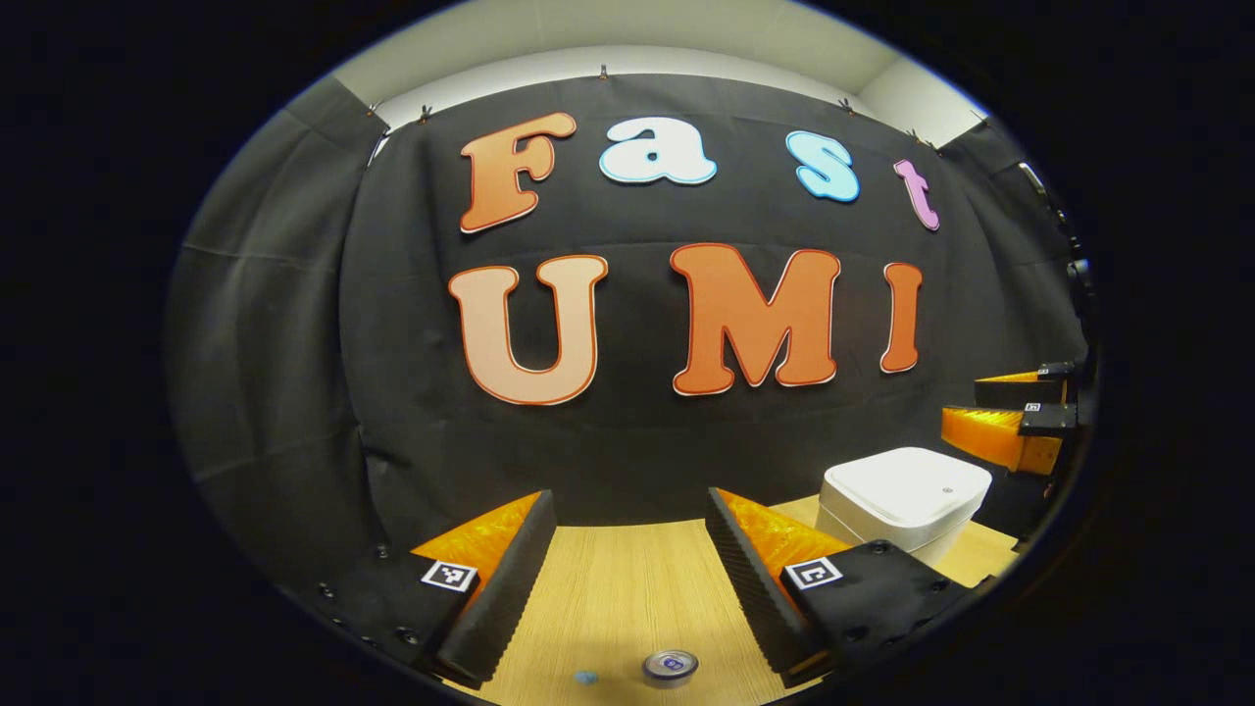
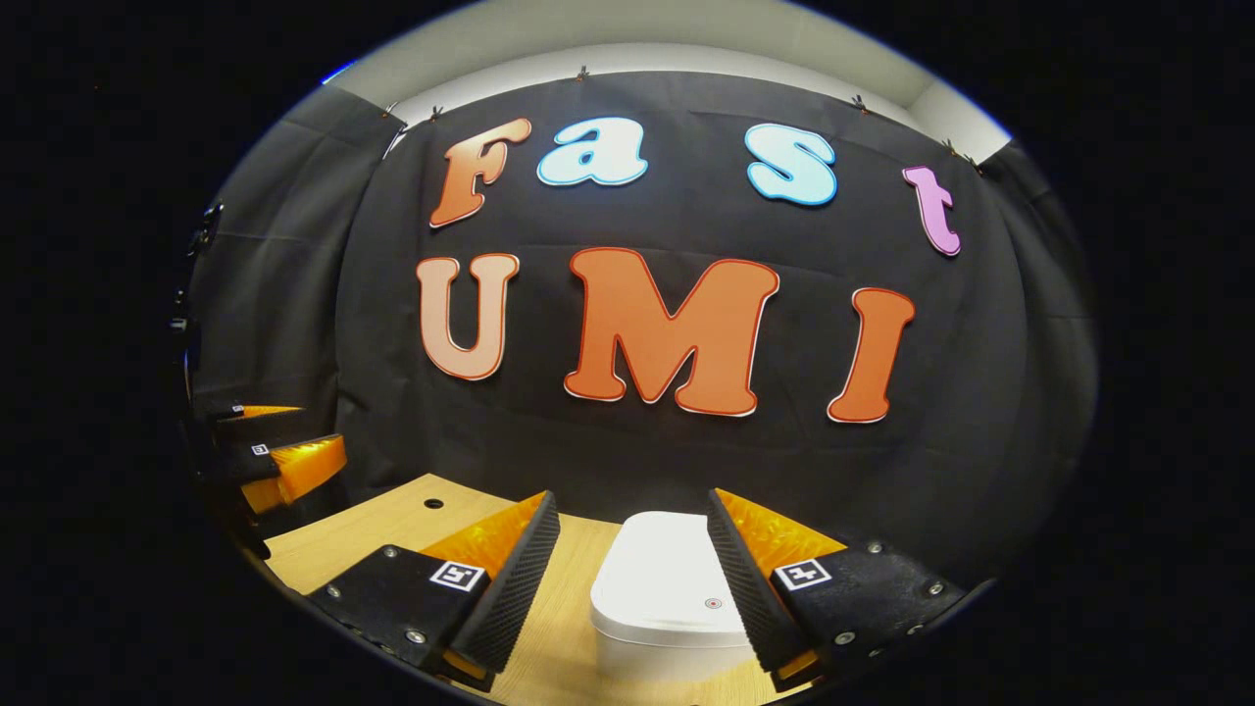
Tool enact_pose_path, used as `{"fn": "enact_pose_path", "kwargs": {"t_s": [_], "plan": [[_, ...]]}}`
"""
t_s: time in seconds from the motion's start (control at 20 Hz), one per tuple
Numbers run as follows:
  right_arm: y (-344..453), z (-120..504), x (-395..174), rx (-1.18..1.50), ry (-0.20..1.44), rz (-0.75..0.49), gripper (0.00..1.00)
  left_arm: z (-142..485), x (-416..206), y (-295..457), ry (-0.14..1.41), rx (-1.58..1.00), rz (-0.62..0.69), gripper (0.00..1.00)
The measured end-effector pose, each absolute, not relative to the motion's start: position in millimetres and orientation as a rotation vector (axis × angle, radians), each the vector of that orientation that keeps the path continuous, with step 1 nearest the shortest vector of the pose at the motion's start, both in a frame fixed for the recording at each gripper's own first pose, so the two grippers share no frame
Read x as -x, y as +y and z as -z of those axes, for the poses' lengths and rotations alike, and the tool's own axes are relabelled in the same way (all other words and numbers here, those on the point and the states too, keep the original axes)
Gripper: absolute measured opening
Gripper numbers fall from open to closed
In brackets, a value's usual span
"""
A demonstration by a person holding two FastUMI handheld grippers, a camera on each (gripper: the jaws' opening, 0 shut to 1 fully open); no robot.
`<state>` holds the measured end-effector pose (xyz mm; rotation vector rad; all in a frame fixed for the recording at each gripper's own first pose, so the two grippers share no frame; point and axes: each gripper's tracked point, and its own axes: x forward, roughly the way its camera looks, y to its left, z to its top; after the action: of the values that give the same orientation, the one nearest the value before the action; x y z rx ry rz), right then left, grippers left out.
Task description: Press the lid of the desktop garbage bin to open it, pick up the crumpled paper on the desktop and throw it into the bin, then pick up the pop can on the desktop and drop it into the bin, and finally close the garbage bin lid.
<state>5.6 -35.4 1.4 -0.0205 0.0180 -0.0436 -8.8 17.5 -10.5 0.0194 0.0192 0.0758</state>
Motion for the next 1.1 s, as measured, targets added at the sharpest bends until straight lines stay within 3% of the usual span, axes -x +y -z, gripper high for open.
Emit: {"fn": "enact_pose_path", "kwargs": {"t_s": [0.35, 0.45, 0.55, 0.6, 0.8, 1.0, 1.1], "plan": [[-61, 0, -13, 0.015, 0.026, 0.073, 0.82, 15, 11, 27, 0.030, -0.041, -0.118, 0.98], [-64, 7, -15, 0.015, 0.043, 0.066, 0.66, 17, 10, 26, 0.037, -0.043, -0.120, 0.98], [-69, 16, -18, 0.031, 0.068, 0.067, 0.57, 22, 8, 24, 0.052, -0.043, -0.122, 1.00], [-72, 19, -18, 0.036, 0.078, 0.070, 0.41, 24, 8, 23, 0.056, -0.042, -0.122, 1.00], [-80, 37, -24, 0.013, 0.133, 0.063, 0.17, 26, 4, 16, 0.060, -0.046, -0.120, 0.98], [-95, 60, -29, -0.001, 0.182, 0.080, 0.02, 31, 3, 10, 0.070, -0.048, -0.126, 0.99], [-104, 70, -34, -0.013, 0.208, 0.089, 0.01, 30, 3, 10, 0.075, -0.051, -0.134, 1.00]]}}
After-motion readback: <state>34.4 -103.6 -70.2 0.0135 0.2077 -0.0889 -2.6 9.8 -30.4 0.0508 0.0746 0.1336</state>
